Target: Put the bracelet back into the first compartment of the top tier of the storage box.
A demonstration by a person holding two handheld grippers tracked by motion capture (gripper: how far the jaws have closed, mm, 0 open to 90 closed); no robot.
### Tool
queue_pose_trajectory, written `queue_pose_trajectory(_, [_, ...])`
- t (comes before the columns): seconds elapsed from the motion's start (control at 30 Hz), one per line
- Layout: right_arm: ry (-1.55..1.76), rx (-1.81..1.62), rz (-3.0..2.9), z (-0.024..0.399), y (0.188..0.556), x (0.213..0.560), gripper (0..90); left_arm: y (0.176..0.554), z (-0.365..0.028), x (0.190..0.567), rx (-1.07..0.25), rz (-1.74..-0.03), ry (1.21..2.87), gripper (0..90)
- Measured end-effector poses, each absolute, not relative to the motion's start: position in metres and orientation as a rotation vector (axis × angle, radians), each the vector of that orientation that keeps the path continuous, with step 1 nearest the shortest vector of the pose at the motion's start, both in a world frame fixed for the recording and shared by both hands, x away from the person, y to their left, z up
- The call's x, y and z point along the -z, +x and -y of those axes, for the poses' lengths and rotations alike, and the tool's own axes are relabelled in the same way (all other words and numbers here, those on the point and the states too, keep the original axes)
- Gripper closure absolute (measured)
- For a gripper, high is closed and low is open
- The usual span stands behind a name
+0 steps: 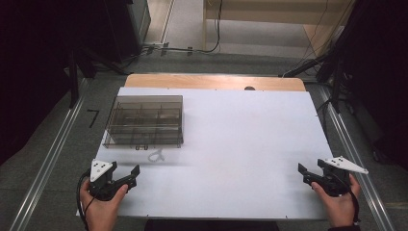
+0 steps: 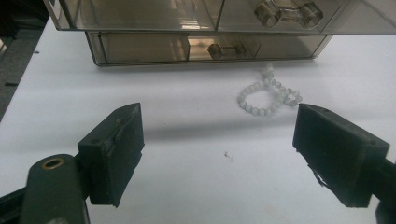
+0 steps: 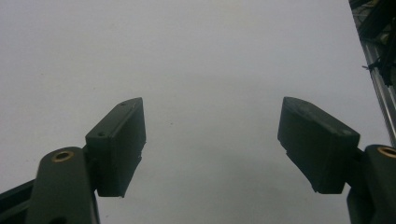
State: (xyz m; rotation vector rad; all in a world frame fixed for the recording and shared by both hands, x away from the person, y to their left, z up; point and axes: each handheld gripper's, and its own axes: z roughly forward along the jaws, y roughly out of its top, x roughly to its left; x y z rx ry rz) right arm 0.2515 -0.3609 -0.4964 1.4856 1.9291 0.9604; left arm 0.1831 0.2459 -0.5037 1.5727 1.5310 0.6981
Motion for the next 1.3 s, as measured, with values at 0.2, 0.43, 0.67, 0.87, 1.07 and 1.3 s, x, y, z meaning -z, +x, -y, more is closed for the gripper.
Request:
queue_pose_trajectory(0.2, [1.486,-0.961,-1.930,0.361,0.251,0.496,22.5,0.183,-0.245,0.504,-0.699,-1.532,1.573,16.9])
queue_pose_trajectory(0.43, [1.490,-0.960,-1.931,0.359,0.251,0.496,22.3,0.185,-0.241,0.504,-0.698,-1.521,1.581,17.0])
queue_pose_trajectory(0.67, [1.491,-0.959,-1.932,0.359,0.252,0.497,22.2,0.187,-0.238,0.503,-0.690,-1.511,1.593,17.2])
queue_pose_trajectory(0.87, [1.486,-0.960,-1.935,0.359,0.252,0.497,22.1,0.189,-0.235,0.504,-0.682,-1.507,1.601,17.5])
queue_pose_trajectory(1.07, [1.486,-0.957,-1.939,0.359,0.252,0.497,22.1,0.189,-0.233,0.503,-0.679,-1.500,1.606,17.6])
queue_pose_trajectory(1.3, [1.486,-0.956,-1.943,0.358,0.252,0.498,22.0,0.190,-0.230,0.501,-0.683,-1.494,1.604,17.8])
